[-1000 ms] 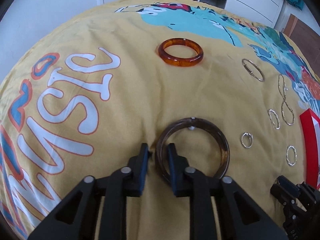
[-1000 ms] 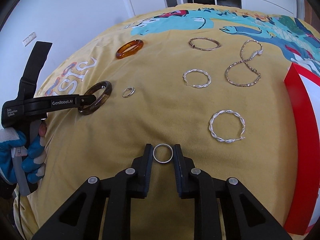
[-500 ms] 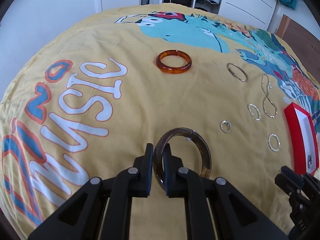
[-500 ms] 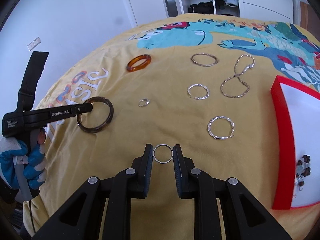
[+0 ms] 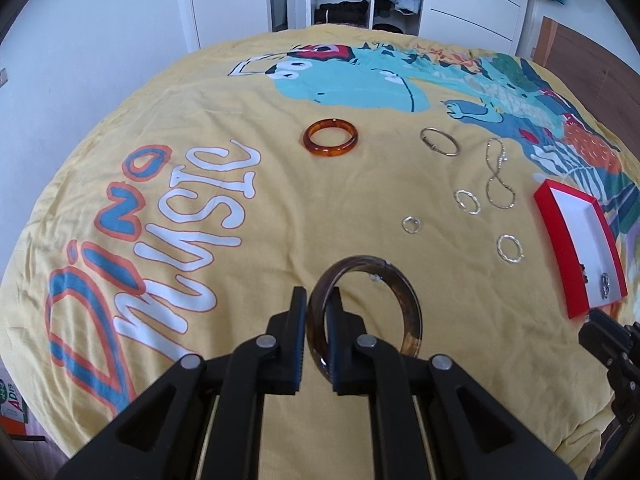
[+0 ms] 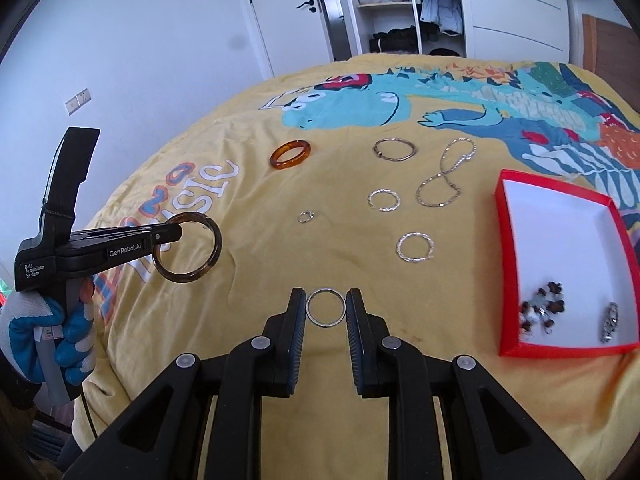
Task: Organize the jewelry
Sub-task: 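Carry the bangle and ring into the red box and release both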
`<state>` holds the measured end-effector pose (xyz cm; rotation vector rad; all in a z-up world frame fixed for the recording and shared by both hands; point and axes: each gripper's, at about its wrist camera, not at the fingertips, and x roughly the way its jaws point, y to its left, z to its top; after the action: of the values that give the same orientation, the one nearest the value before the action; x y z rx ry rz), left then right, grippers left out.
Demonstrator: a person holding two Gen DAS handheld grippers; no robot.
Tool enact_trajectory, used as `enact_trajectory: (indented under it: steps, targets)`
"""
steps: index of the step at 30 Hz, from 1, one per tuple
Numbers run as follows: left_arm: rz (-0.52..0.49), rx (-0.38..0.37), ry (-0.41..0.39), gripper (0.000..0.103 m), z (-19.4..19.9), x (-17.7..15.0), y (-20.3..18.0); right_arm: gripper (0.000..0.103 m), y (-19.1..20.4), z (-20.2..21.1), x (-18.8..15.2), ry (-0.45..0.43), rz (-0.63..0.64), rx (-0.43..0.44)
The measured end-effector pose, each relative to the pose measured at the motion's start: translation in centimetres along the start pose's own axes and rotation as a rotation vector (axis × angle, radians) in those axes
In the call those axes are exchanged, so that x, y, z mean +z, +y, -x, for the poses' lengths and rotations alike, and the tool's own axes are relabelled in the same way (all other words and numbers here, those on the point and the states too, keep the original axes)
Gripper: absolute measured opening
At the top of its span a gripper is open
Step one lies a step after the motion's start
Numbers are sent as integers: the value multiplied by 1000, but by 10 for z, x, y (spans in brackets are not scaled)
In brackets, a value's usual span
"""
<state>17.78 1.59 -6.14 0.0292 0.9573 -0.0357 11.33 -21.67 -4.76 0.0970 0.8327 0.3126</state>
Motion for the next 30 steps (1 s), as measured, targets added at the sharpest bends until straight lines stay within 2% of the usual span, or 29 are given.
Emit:
enact_trajectory:
  steps: [5, 9, 17, 24, 30]
  targets:
    - [-42, -17, -20, 8, 23, -2, -22, 20, -12, 27, -7, -29, -29, -26]
    - [-76, -63, -37, 8, 35, 3, -53, 20, -34, 46, -11, -50, -58, -66]
    - [-180, -207, -54, 8, 44, 24, -151, 20, -107, 76, -5, -80, -118, -186]
    - [-265, -305, -37, 8, 25, 42, -240, 20, -180, 73, 3, -65, -164, -271]
    - [-332, -305, -8, 9, -15, 50, -298, 20, -230, 49, 8, -32, -198, -289]
